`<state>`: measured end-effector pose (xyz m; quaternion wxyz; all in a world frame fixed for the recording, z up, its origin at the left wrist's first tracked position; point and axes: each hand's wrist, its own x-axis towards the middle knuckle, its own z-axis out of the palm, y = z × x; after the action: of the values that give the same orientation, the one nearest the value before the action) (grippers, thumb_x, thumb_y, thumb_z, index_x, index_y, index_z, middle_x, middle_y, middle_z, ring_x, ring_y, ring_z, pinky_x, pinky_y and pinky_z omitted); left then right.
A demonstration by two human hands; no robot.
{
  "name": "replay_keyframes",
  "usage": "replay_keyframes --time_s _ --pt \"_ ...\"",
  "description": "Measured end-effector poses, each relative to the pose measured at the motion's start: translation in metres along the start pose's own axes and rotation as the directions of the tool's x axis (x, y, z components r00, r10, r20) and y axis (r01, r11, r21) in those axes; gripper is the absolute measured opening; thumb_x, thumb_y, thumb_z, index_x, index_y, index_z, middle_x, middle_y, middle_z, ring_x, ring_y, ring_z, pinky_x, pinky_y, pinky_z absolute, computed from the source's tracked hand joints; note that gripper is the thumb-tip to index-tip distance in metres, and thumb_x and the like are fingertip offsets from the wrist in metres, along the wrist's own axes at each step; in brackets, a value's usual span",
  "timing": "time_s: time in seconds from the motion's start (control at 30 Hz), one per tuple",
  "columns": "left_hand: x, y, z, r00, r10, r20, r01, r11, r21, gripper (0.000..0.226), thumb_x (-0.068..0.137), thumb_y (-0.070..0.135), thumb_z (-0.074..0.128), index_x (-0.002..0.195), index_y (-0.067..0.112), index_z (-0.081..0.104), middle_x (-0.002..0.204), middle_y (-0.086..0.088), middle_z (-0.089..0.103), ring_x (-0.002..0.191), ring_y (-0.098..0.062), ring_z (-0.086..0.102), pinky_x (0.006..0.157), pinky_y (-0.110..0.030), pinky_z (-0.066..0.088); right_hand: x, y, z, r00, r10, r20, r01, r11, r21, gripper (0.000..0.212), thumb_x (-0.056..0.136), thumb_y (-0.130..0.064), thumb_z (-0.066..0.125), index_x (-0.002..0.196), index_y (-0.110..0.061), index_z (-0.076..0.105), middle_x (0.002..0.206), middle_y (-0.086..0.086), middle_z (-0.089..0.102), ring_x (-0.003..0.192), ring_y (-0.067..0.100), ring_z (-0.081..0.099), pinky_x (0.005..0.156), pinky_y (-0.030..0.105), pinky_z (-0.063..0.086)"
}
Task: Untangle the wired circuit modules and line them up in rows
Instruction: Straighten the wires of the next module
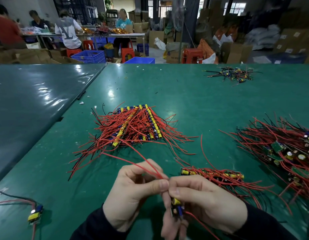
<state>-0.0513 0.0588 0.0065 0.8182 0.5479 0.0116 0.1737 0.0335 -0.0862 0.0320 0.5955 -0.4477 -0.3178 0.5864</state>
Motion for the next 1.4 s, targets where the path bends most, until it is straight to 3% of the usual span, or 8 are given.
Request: replay_keyframes --time_s 0.1,0.23,0.4,0.67,0.83,1.1,1.23,1.4 --pt "0.001 -0.004 -0.001 0.987 0.115 -0.114 -0.091 0.976 0.199 0.021 0.049 0.016 0.084 0.061 0.006 0.071 0.063 -0.001 0.062 0.06 -0.011 0.059 0.056 -0.018 0.046 0.003 0.006 0.001 0.978 -0.086 -0.188 0.036 0.967 -0.254 0.021 0.095 -0.023 0.046 0.078 -0.021 0.06 0.077 0.014 0.071 0.065 0.022 0.069 0.053 0.021 0.05" --pt "0.001 -0.015 0.002 0.958 0.163 -0.235 -0.069 0.93 0.362 0.016 0.052 0.008 0.085 0.062 0.005 0.072 0.063 -0.005 0.065 0.062 -0.014 0.061 0.059 -0.02 0.047 0.004 0.019 -0.002 0.88 -0.306 -0.363 -0.011 0.752 -0.659 0.02 0.096 -0.014 0.05 0.078 -0.013 0.059 0.071 0.011 0.072 0.062 0.024 0.07 0.051 0.017 0.046" --pt "0.002 -0.01 0.007 0.959 -0.067 -0.275 0.11 0.983 0.145 0.027 0.048 0.02 0.079 0.068 0.002 0.076 0.067 -0.011 0.071 0.058 -0.013 0.063 0.054 -0.019 0.048 0.004 0.019 0.0 0.863 -0.303 -0.403 0.015 0.814 -0.581 0.02 0.095 -0.016 0.053 0.079 -0.022 0.064 0.072 0.013 0.072 0.061 0.023 0.069 0.052 0.026 0.046" --pt "-0.001 0.004 0.009 0.937 -0.337 -0.093 0.328 0.94 -0.096 0.018 0.059 0.012 0.072 0.074 0.002 0.074 0.06 -0.015 0.057 0.043 -0.019 0.045 0.042 -0.026 0.042 0.001 0.01 0.002 0.91 -0.317 -0.269 0.129 0.831 -0.541 0.018 0.094 -0.006 0.054 0.082 0.001 0.066 0.077 0.01 0.071 0.066 0.007 0.064 0.057 0.011 0.044" --pt "0.0 0.007 0.003 0.903 -0.429 -0.009 0.425 0.896 -0.126 0.012 0.061 0.008 0.068 0.071 0.002 0.074 0.062 -0.016 0.06 0.048 -0.023 0.051 0.046 -0.028 0.046 0.0 0.012 0.003 0.893 -0.369 -0.258 0.103 0.724 -0.682 0.02 0.09 -0.02 0.057 0.079 -0.009 0.07 0.073 0.008 0.071 0.061 0.008 0.058 0.057 0.02 0.044" --pt "0.003 0.007 -0.001 0.935 -0.268 -0.23 0.296 0.951 0.094 0.026 0.057 0.024 0.072 0.075 0.006 0.077 0.074 -0.013 0.071 0.047 -0.006 0.049 0.038 -0.013 0.032 0.003 0.023 -0.003 0.869 -0.316 -0.381 -0.045 0.716 -0.697 0.025 0.092 -0.019 0.057 0.069 -0.011 0.065 0.064 0.003 0.072 0.056 0.012 0.067 0.054 0.018 0.047" --pt "0.003 0.006 0.001 0.911 -0.363 -0.196 0.363 0.931 -0.038 0.015 0.064 0.015 0.066 0.067 0.004 0.075 0.073 -0.018 0.071 0.047 -0.009 0.057 0.04 -0.014 0.042 0.003 0.024 -0.001 0.871 -0.349 -0.346 -0.04 0.651 -0.758 0.015 0.092 -0.03 0.057 0.086 -0.022 0.068 0.063 -0.001 0.07 0.056 0.008 0.066 0.052 0.017 0.044" --pt "0.003 0.012 -0.002 0.829 -0.544 -0.127 0.503 0.826 -0.253 0.01 0.062 0.01 0.064 0.059 0.004 0.071 0.06 -0.014 0.064 0.039 -0.008 0.052 0.035 -0.012 0.042 0.001 0.019 -0.001 0.849 -0.49 -0.198 0.014 0.396 -0.918 0.019 0.091 -0.041 0.056 0.079 -0.028 0.065 0.062 -0.01 0.063 0.055 0.011 0.055 0.058 0.031 0.049"
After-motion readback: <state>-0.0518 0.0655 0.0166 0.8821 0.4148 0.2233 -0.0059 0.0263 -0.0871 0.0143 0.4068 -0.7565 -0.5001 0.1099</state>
